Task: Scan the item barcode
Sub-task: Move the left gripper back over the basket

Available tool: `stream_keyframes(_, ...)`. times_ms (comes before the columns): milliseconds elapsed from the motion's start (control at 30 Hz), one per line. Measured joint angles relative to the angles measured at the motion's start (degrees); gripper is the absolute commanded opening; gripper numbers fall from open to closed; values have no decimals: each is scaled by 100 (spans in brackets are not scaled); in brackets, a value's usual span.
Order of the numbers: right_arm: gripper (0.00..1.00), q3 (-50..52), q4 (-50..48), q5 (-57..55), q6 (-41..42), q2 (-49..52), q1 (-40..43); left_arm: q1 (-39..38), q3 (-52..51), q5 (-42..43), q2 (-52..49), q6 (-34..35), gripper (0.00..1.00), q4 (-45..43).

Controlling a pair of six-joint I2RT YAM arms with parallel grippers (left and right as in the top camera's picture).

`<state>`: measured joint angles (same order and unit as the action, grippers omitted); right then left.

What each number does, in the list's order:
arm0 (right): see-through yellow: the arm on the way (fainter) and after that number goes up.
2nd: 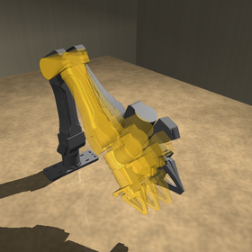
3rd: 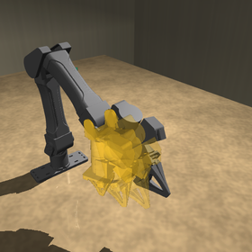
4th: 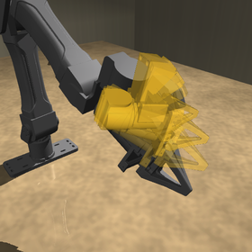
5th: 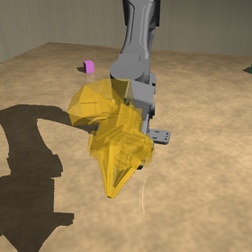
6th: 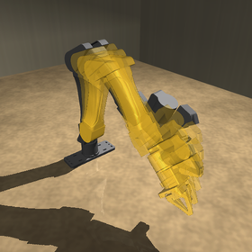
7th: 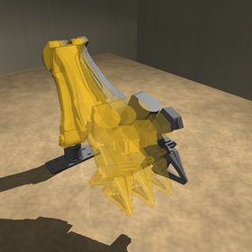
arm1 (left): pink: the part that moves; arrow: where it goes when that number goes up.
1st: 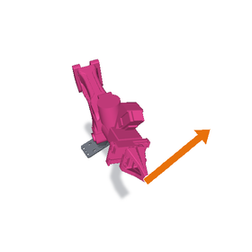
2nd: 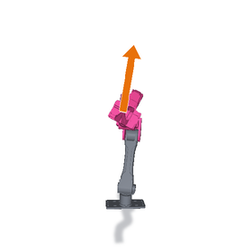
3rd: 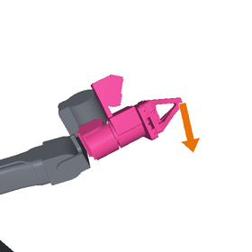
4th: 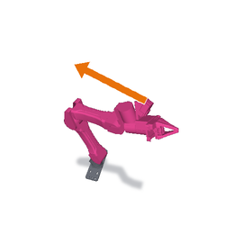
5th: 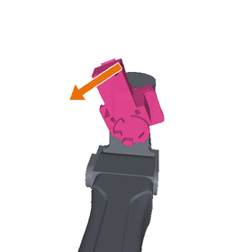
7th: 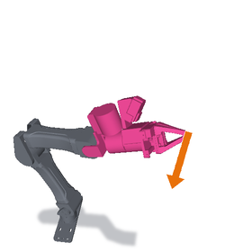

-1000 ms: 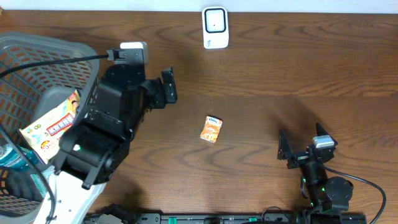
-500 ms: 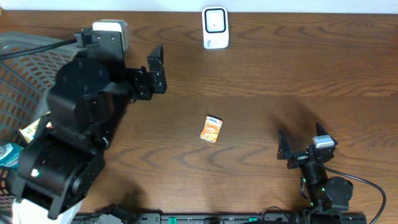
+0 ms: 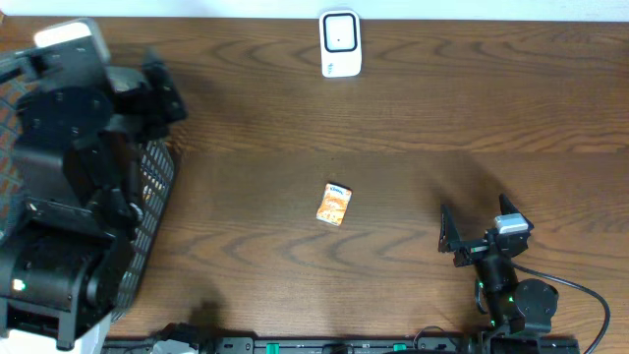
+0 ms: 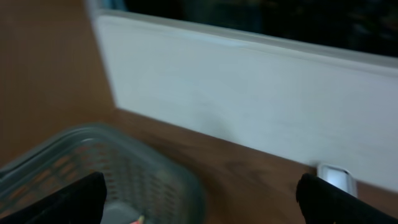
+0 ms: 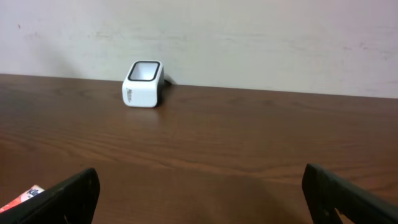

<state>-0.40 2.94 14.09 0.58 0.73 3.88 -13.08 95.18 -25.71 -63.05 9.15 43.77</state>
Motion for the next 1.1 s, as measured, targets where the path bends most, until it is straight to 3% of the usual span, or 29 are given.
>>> stream_keyframes(367,99,0,0,0,2,0,0,1290,0,-81,0,874,98,293)
stream_keyframes(767,99,0,0,0,0,0,0,3193,2,-144,-225,2684,98,1335)
stream_keyframes(1100,99,0,0,0,0,0,0,3884,2,-144,-745,3650,98,1869)
